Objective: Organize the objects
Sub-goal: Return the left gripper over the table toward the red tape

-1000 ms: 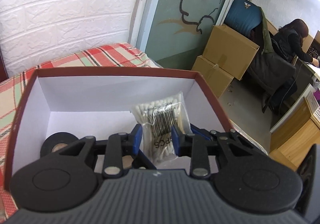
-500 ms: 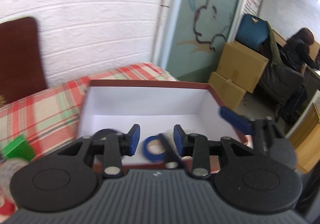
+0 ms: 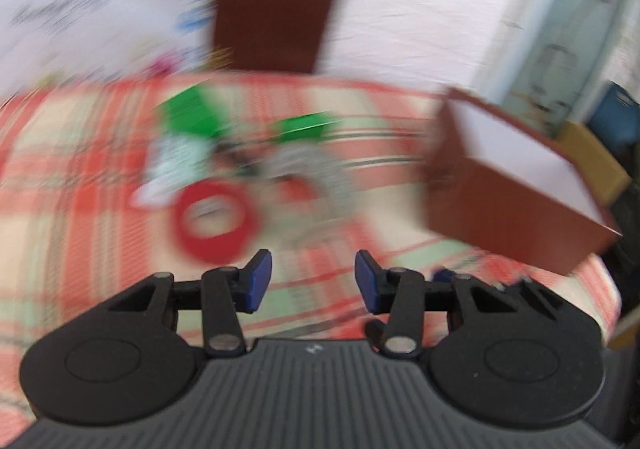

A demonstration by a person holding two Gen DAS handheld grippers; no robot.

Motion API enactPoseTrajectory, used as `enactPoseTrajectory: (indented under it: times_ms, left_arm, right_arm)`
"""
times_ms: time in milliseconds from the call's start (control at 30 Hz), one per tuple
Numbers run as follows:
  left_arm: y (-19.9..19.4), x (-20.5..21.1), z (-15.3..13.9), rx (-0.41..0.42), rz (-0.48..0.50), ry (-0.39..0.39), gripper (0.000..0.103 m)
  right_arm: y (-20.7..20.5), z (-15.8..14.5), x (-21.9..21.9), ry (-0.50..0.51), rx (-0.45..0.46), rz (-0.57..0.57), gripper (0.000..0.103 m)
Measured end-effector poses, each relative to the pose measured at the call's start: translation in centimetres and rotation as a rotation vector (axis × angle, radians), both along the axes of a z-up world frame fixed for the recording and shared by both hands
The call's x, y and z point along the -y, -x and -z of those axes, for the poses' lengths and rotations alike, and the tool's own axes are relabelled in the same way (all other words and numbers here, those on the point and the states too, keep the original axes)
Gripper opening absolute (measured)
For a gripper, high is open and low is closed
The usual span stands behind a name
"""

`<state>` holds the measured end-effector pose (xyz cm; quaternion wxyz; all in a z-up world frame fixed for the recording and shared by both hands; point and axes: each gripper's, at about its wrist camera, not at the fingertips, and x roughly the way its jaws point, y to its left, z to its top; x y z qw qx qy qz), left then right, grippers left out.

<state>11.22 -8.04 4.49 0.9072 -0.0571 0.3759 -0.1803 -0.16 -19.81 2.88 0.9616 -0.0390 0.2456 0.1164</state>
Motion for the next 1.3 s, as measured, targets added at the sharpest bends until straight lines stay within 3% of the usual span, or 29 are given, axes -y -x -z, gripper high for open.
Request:
enactPoseTrajectory:
  times_ms: [67,267,633,1033,1300]
  left_arm:
    - [-0.7,-2.0,0.8,-0.029,-0.066,-0.004,0.046]
    - [-1.3,-5.4,2.5,-0.045,-0.168,-0.052,0.046]
    - [-0.7,-7.1,3.8,-0.028,-0.234,-0.148,0.047]
    - [3.4,-9.7,3.5,-0.067,-0.301,-0.152,0.049]
    - [5.7,-13.4,3.6,-0.077,-0.395,-0.211,0.051]
  right_arm:
    - [-2.5,0.5,-0.8,0.014,-0.044,-0.048,0.062]
    - [-4.0,2.8,-2.3,0.05,-0.129,-0.096,0.062]
    - [-4.7,3.5,-2.1,0.048,-0.104,-0.067,0.069]
    - [-4.8,3.4,-1.3,0.028,-0.107,-0.033,0.071]
    - [-4.9,3.5,-1.1,0.041,-0.107,-0.034,0.073]
